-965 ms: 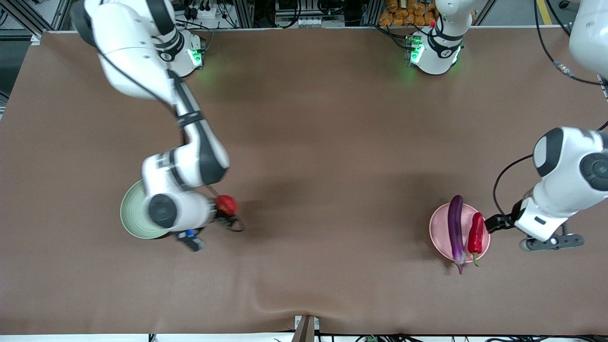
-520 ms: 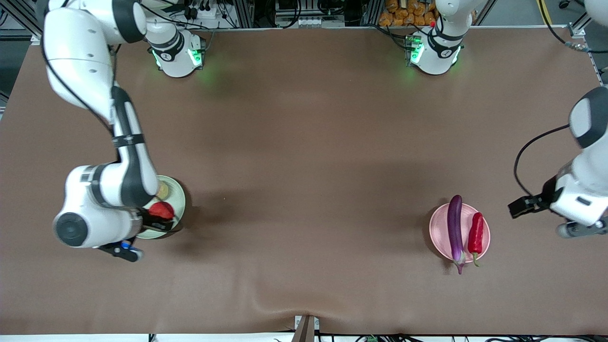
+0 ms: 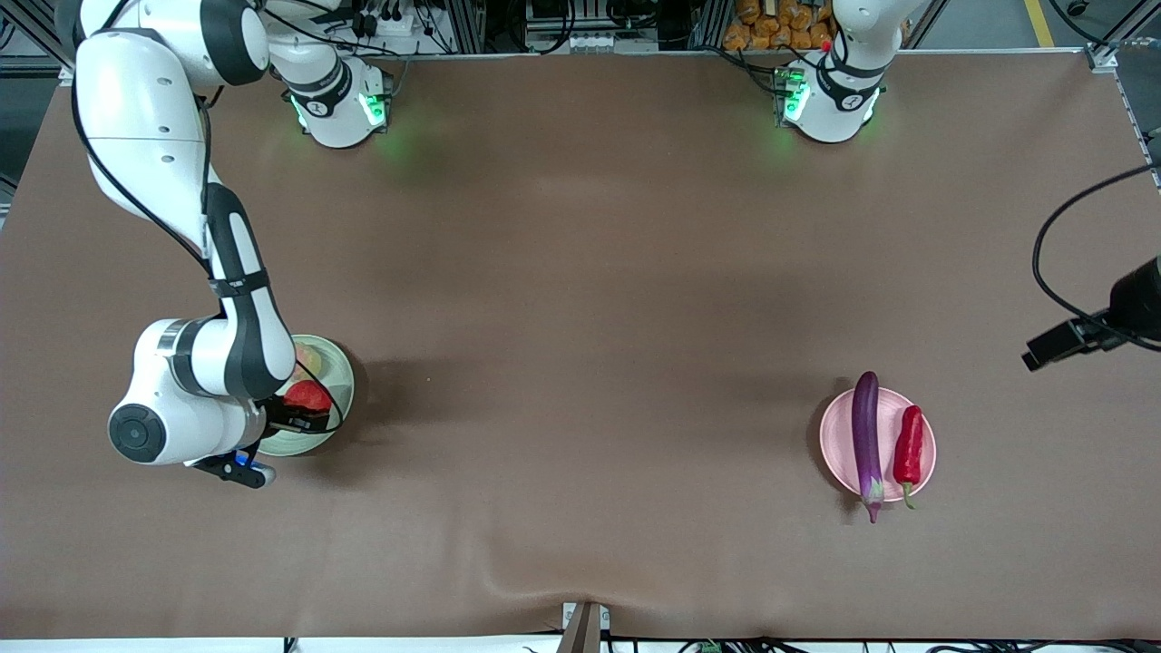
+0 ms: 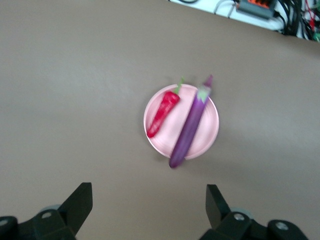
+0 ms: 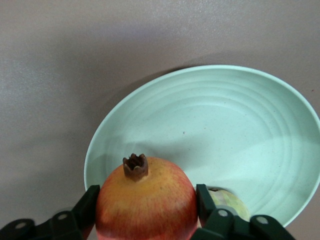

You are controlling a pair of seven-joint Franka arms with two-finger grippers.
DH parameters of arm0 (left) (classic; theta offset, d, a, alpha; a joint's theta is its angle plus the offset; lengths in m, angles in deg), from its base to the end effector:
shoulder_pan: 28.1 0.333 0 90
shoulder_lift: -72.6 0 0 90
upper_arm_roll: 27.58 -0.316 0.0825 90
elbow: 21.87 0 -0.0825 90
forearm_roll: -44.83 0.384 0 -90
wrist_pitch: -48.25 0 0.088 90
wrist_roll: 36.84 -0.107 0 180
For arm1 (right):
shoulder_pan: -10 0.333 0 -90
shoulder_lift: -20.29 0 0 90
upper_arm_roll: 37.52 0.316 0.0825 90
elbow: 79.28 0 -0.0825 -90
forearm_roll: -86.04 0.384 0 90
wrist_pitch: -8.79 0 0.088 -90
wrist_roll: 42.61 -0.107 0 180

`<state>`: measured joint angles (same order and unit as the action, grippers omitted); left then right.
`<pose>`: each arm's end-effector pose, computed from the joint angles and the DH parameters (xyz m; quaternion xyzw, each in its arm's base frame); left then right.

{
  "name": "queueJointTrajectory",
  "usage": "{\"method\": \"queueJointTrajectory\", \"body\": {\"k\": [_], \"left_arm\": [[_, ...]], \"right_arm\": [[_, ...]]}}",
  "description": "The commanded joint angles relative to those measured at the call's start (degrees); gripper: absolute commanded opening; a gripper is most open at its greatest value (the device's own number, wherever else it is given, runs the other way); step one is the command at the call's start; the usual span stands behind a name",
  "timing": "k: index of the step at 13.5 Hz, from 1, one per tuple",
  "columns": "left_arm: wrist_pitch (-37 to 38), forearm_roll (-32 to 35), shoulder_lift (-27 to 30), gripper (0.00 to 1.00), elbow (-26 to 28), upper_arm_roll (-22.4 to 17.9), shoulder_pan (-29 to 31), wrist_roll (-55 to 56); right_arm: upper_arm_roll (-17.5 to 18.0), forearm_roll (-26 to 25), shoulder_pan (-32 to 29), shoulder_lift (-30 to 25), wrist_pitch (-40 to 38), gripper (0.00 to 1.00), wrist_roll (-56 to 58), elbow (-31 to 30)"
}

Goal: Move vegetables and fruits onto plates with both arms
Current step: 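Carry the pomegranate onto the green plate while the left gripper withdraws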

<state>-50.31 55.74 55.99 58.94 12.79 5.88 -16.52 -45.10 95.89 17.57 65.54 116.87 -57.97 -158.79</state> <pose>0.6391 0.0059 0.5761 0.9911 0.1255 0.0430 0.0080 0.6991 0.0293 0.2212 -0.9770 0.1575 0.1434 0.0088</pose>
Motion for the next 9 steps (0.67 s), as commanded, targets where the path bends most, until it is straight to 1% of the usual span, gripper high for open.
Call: {"method": "queueJointTrajectory", "body": {"k": [1, 4, 5, 6, 7, 8, 9], "left_arm": [[4.1, -4.0, 2.1, 1.0, 0.4, 1.0, 0.6, -0.5], [5.0, -5.7, 3.7, 1.0, 0.4, 0.9, 0.6, -0.5], [5.1, -6.1, 3.9, 1.0, 0.4, 0.9, 0.6, -0.5], [5.4, -6.3, 4.2, 1.0, 0.4, 1.0, 0.6, -0.5], [6.6, -6.2, 4.2, 1.0, 0.3, 1.0, 0.6, -0.5], [7.1, -6.2, 5.2, 1.0, 0.3, 1.1, 0.6, -0.4], [7.1, -6.2, 6.9, 1.0, 0.4, 1.1, 0.6, -0.5]], "right_arm": [[1.1, 0.8, -0.8, -2.3, -0.1, 1.0, 0.9, -1.0], [1.4, 1.0, -1.1, -2.8, -1.2, 1.0, 1.1, 2.0], [1.4, 1.0, -1.2, -3.8, -2.1, 1.0, 0.9, 4.3], [1.4, 1.0, -1.3, -3.8, -4.7, 1.0, 0.9, 7.6], [1.3, 2.6, -1.6, -3.7, -7.3, 1.0, 1.0, 10.7], [1.1, 5.3, -2.5, -3.8, -9.0, 1.0, 1.0, 12.2], [1.2, 6.3, -3.6, -3.9, -10.5, 1.0, 1.1, 13.5]]}}
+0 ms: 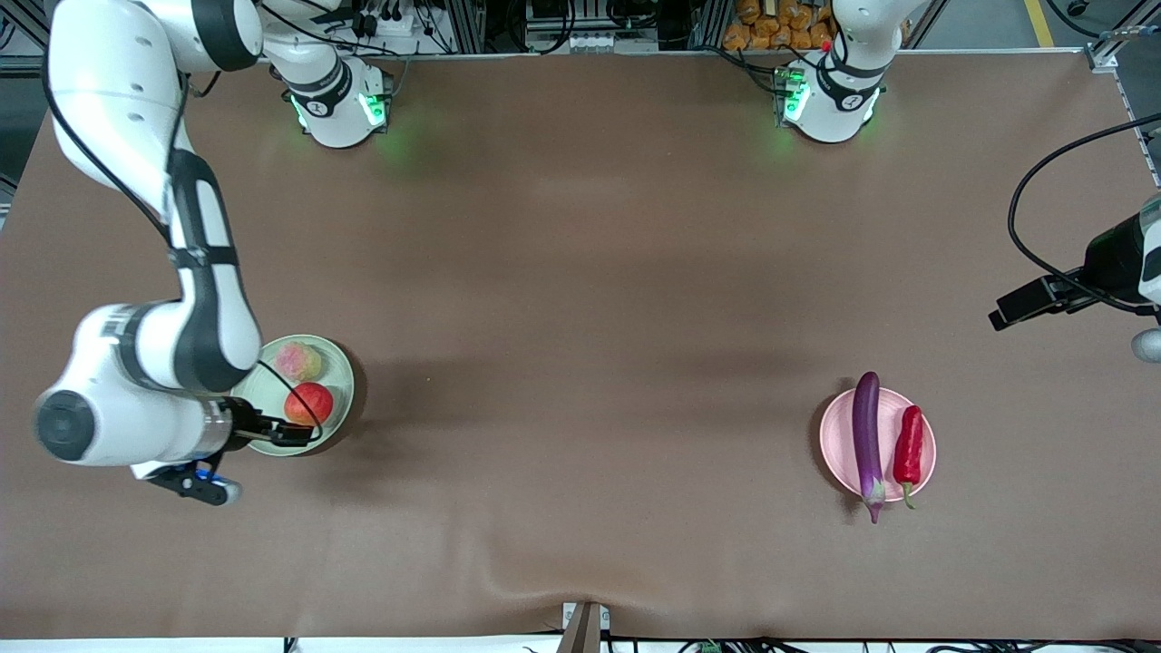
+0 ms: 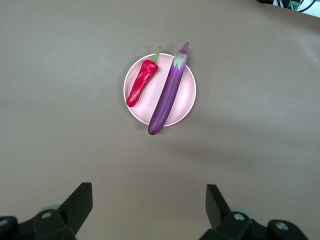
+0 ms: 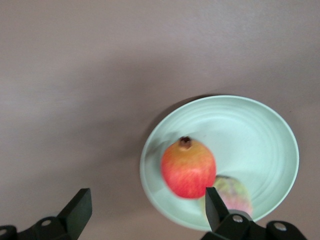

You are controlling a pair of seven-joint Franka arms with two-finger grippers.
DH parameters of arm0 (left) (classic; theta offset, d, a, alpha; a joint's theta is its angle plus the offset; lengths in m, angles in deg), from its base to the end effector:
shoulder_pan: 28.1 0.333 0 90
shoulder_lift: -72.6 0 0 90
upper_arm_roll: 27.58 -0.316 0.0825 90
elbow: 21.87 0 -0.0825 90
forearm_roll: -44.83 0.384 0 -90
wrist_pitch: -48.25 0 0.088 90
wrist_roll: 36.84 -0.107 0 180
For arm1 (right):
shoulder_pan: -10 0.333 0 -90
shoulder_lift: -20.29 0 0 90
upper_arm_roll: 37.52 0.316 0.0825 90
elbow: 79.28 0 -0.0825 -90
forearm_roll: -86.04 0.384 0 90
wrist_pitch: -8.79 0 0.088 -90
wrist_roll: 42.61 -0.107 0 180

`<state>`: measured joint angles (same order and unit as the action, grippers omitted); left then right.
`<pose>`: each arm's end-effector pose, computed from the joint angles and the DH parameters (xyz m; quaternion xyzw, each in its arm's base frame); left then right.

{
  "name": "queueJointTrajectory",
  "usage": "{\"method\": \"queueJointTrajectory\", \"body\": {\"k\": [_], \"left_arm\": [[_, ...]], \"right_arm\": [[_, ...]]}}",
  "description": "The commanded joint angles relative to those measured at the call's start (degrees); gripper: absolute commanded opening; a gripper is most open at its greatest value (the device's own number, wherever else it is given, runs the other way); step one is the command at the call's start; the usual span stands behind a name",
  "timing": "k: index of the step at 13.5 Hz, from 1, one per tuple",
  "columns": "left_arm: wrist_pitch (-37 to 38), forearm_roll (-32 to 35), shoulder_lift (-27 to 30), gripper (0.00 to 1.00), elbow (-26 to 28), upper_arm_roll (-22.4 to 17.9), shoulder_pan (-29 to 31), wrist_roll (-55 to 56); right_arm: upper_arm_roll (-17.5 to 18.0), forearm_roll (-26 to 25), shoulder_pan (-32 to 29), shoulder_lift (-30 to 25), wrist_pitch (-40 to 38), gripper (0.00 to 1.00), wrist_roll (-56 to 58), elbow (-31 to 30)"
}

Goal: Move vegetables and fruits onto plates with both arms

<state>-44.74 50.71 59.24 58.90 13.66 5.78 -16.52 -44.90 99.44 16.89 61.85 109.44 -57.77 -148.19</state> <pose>0.6157 -0.0192 0.5981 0.9924 0.1192 0.0120 0.0287 0.7285 0.0386 0.3408 -0.9822 0.1537 0.0908 0.0577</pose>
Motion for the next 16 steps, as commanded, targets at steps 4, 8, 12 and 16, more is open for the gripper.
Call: {"method": "queueJointTrajectory", "body": {"k": [4, 8, 12, 16], "left_arm": [[1.8, -1.2, 6.3, 1.0, 0.9, 0.2, 0.6, -0.7], [3.8, -1.4, 7.8, 1.0, 0.8, -0.4, -0.4, -1.9], [5.3, -1.4, 10.6, 1.0, 2.5, -20.9, -20.7, -4.6], [3.1, -4.4, 15.8, 1.0, 10.3, -34.9, -32.0, -8.0]], "right_arm": [[0.3, 2.1, -3.7, -7.4, -14.0, 1.0, 6.1, 9.0], [1.5, -5.8, -2.9, -17.5, -23.7, 1.0, 9.4, 8.5], [1.7, -9.2, -4.2, -25.7, -24.5, 1.0, 27.6, 3.0], [1.8, -10.5, -4.2, -36.1, -19.8, 1.0, 24.2, -10.5]]}}
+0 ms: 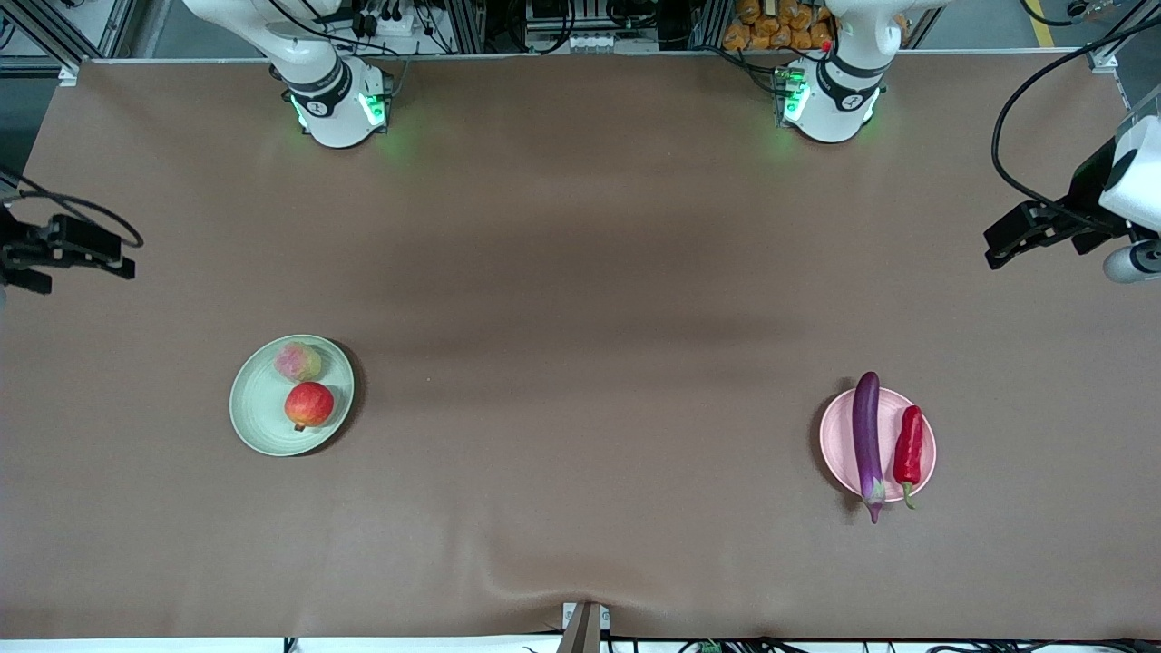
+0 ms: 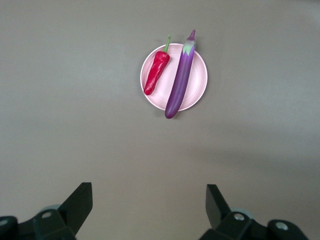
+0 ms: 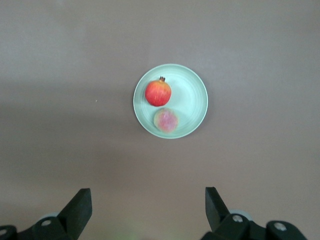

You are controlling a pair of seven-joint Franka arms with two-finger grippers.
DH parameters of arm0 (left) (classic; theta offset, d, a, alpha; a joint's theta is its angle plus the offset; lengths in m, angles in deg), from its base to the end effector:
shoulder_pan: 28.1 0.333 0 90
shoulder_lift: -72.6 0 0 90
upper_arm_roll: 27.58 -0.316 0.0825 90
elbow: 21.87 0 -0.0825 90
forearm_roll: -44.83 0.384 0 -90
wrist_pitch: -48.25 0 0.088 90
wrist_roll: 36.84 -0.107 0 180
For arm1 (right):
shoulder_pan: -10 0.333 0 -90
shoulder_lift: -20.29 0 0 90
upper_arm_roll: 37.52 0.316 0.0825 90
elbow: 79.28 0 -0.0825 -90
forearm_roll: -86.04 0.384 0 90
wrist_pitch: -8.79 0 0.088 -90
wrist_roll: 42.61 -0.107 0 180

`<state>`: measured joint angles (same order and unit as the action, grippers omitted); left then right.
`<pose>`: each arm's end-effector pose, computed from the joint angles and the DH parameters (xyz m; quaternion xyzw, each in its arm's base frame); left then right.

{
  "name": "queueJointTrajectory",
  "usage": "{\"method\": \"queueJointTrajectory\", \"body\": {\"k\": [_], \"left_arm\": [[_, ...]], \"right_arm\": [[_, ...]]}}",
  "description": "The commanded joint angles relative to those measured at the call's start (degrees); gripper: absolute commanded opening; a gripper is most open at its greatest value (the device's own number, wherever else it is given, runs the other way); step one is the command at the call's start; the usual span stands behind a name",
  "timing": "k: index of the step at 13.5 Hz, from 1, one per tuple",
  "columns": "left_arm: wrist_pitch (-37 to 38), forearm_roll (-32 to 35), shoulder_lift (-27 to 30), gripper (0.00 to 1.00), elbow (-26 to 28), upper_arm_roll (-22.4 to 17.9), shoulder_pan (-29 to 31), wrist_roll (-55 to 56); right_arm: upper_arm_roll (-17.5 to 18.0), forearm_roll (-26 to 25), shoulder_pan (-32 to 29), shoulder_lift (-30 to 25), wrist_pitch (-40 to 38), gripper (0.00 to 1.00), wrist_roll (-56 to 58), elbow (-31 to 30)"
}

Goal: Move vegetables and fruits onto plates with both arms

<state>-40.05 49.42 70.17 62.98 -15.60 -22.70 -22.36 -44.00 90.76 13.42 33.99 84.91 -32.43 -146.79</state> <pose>0.5627 -0.0532 0.6412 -0.9968 -0.0705 -0.0157 0.0333 0.5997 -0.0114 0.6472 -0.9961 -0.0711 0.0404 0.0318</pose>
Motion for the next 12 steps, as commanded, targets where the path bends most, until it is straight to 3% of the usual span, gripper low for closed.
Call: {"method": "queueJointTrajectory", "body": {"k": [1, 3, 6, 9, 12], "left_arm": [[-1.8, -4.6, 6.9, 1.0, 8.8, -7.5, -5.2, -2.3], [-1.6, -4.8, 9.3, 1.0, 11.6, -8.1, -6.3, -2.3], [-0.9, -4.8, 11.3, 1.0, 13.5, -8.1, -6.9, -2.3], [1.4, -3.8, 11.7, 1.0, 12.9, -7.6, -6.6, -2.2], [2.4, -3.4, 11.5, 1.0, 11.0, -7.6, -6.4, -2.4]], "right_arm": [[0.9, -1.7, -0.9, -12.0, 8.0, 1.0, -1.1, -18.0], [1.0, -2.1, -0.2, -15.1, 12.3, 1.0, -0.9, -24.8], [0.9, -2.2, -1.0, -15.3, 12.2, 1.0, -0.1, -25.6], [1.0, -4.3, -0.7, -14.7, 12.3, 1.0, -0.2, -24.3], [1.2, -4.8, -1.0, -12.4, 10.2, 1.0, -0.3, -18.1]]}}
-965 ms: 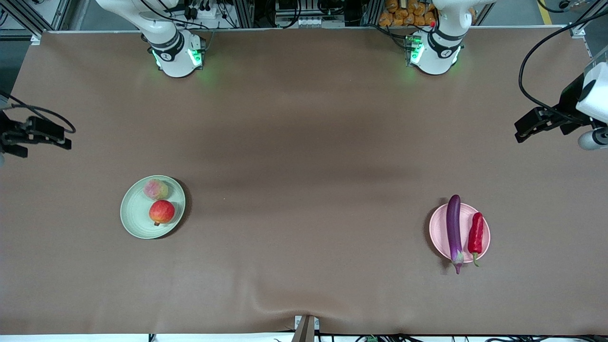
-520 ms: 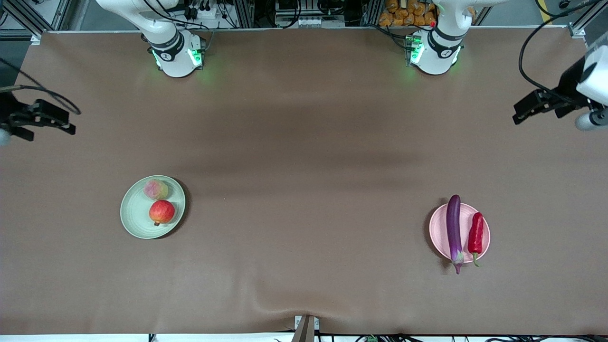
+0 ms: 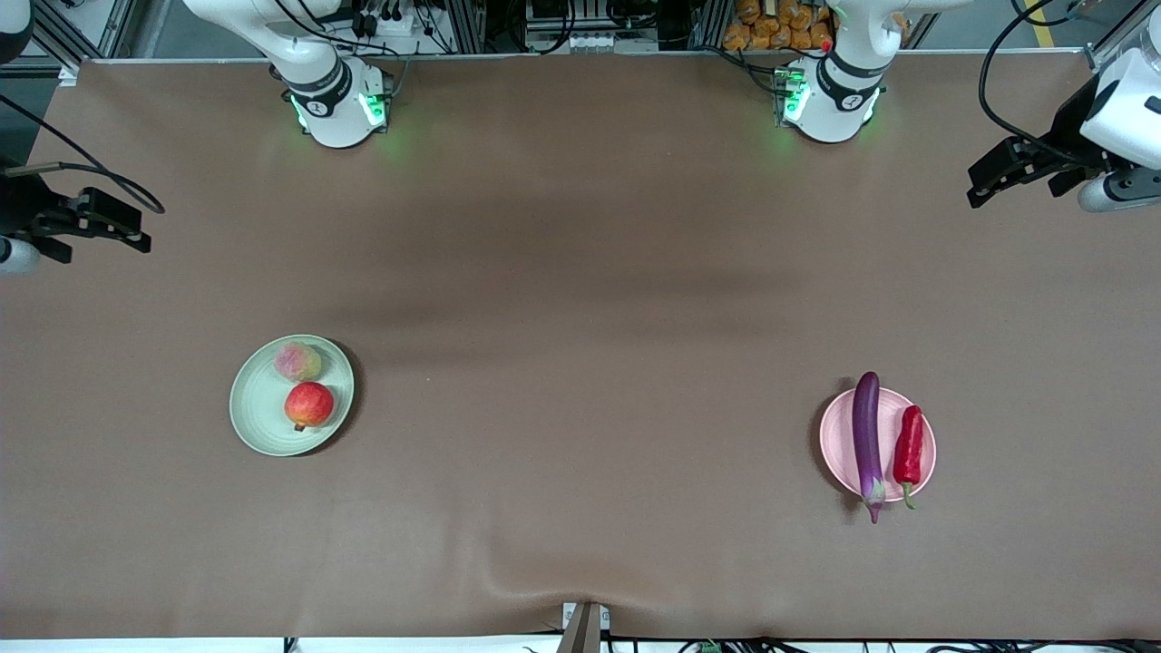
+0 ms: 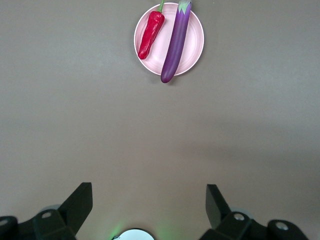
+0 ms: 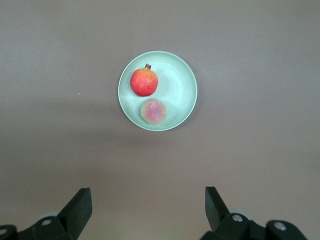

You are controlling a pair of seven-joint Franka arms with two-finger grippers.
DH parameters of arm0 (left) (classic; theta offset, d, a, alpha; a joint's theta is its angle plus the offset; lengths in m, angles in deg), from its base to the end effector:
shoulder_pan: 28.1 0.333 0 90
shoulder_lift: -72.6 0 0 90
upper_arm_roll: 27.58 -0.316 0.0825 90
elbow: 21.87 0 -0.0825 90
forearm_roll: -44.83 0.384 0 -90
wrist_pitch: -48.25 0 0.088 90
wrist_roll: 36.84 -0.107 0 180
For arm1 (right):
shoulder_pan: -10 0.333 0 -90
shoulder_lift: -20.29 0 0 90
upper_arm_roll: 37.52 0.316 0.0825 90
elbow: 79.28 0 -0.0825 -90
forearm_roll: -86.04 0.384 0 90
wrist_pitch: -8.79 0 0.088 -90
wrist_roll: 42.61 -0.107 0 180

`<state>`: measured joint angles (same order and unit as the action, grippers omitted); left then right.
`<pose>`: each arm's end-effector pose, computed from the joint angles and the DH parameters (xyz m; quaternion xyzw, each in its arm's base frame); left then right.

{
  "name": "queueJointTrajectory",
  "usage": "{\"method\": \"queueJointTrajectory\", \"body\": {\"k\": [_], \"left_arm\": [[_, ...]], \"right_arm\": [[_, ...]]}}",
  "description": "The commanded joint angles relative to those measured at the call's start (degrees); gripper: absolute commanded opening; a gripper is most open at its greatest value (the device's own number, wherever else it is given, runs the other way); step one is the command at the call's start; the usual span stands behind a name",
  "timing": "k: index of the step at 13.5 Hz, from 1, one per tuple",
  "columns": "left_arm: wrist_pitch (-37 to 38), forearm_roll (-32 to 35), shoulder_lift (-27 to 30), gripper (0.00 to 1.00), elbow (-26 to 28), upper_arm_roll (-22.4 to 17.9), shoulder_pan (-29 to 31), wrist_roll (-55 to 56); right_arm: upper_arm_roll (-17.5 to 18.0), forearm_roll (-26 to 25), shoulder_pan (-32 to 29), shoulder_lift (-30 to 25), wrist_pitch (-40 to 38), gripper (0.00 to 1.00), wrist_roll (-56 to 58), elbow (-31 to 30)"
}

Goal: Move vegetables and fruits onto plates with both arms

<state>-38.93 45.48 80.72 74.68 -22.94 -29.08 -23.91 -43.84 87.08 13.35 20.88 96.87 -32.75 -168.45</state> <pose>0.5018 -0.0512 0.6414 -0.9978 -0.0644 0.0092 0.0130 0.5536 -0.0264 0.6228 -0.9980 -0.0602 0.0136 0.0101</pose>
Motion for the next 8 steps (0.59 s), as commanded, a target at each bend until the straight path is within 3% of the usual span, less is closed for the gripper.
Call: {"method": "queueJointTrajectory", "body": {"k": [1, 8], "left_arm": [[1.3, 1.3, 0.9, 1.0, -1.4, -0.2, 0.2, -1.3], [1.8, 1.5, 0.8, 1.0, -2.9, -0.3, -0.1, -1.5]], "right_arm": [[1.1, -1.2, -0.4, 0.5, -2.0, 1.0, 0.0, 3.8], [1.0, -0.1, -0.4, 0.4, -3.7, 1.0, 0.0, 4.0]]}}
